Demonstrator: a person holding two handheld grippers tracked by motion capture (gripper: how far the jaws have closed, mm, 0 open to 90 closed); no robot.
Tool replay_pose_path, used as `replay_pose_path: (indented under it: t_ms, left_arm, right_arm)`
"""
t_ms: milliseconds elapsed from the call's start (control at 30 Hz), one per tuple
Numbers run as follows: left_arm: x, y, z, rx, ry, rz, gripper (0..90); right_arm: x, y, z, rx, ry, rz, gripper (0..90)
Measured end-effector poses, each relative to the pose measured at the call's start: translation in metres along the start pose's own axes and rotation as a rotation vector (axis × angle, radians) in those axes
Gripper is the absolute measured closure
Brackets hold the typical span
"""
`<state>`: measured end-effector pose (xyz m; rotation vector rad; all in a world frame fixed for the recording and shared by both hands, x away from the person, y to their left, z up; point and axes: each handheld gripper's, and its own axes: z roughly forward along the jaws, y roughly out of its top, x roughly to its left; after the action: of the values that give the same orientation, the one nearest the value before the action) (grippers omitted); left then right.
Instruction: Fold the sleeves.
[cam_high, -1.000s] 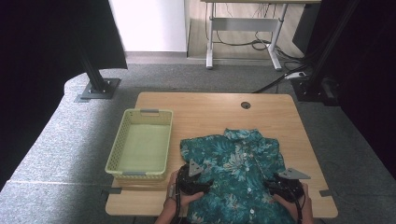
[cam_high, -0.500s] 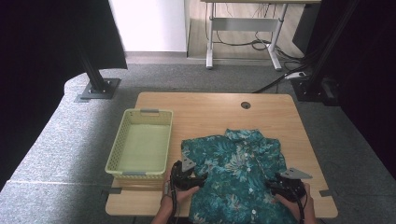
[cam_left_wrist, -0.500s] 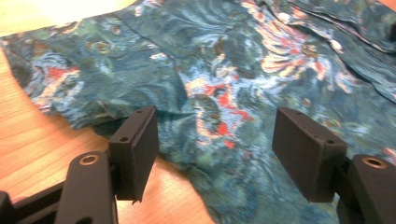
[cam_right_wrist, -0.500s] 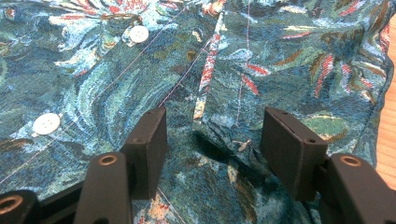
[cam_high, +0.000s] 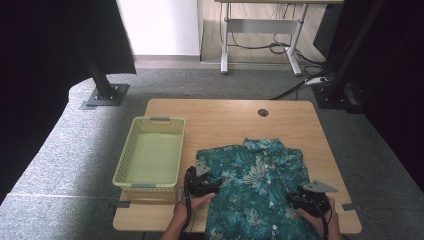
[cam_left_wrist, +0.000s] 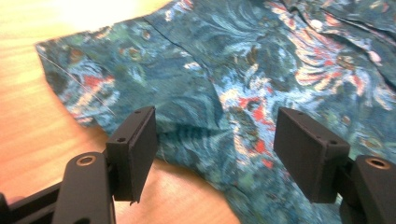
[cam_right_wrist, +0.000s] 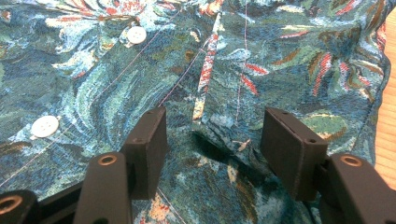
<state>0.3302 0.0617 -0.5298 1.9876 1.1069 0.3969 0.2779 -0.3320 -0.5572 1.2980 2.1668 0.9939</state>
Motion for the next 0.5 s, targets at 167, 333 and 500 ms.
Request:
replay_pose_path:
  t_ms: [167,333,500]
  left_arm:
    - [0.003,0.006,0.006,-0.004,0.012,-0.009,30.5]
    - [0.007,0.01,0.013,0.02,0.028,-0.014,30.3]
    - [0.011,0.014,0.018,0.038,0.042,-0.012,29.6]
  right_arm:
    - [-0.002,-0.001,-0.001,0.002,-0.003,0.002,40.6]
    - [-0.004,-0.001,-0.001,-0.002,-0.01,0.009,40.6]
    - [-0.005,-0.001,-0.001,-0.003,-0.011,0.009,40.6]
